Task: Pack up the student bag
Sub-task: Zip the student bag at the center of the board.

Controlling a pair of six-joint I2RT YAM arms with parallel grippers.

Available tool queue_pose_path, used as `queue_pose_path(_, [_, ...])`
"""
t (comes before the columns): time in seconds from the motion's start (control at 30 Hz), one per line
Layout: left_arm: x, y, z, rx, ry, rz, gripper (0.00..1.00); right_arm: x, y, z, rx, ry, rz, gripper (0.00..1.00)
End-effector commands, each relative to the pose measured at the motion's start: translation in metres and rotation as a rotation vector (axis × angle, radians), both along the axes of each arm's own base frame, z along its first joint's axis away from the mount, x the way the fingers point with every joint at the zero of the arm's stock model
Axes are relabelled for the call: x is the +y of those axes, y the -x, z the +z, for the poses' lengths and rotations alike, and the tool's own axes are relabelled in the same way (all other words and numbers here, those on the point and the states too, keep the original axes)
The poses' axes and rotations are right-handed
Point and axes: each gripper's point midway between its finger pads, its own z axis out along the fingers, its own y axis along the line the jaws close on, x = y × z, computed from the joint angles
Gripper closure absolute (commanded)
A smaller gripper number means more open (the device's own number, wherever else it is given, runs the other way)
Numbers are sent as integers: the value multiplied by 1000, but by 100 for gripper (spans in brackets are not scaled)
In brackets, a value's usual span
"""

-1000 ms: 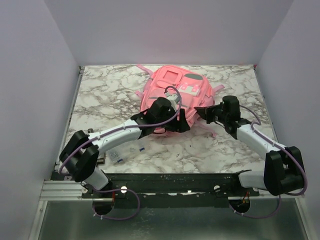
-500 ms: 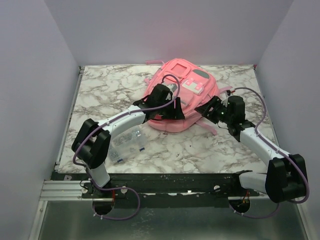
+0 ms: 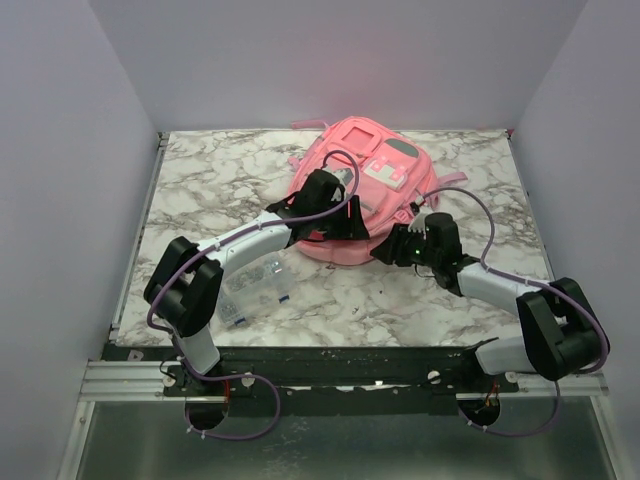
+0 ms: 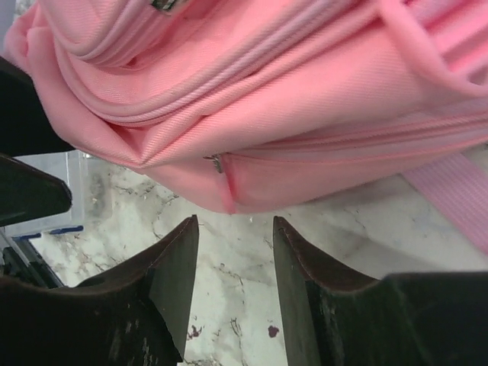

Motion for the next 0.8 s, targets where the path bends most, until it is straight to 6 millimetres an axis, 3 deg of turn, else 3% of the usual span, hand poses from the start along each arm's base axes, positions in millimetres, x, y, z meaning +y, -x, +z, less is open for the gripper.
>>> queue_pose_path(0.0, [-9, -2, 26, -54, 84, -17, 44, 14, -15, 14, -155, -8, 15, 52])
queue_pose_path(0.2, [-14, -3, 30, -51, 101, -26, 44, 16, -27, 10, -183, 19, -47, 54])
queue_pose_path(0.4, [-15, -2, 32, -48, 109, -34, 44, 21, -35, 2, -176, 49, -88, 66])
queue_pose_path(0.53, [-18, 0, 37, -49, 131, -50, 45, 44, -19, 19, -157, -54, -75, 97])
queue_pose_path(0.63, [-20, 3, 45, -67, 154, -84, 43, 74, 6, 32, -131, -198, -22, 99])
queue_pose_path(0.77, [-21, 11, 51, -82, 171, -126, 40, 70, 14, 23, -110, -192, -27, 95])
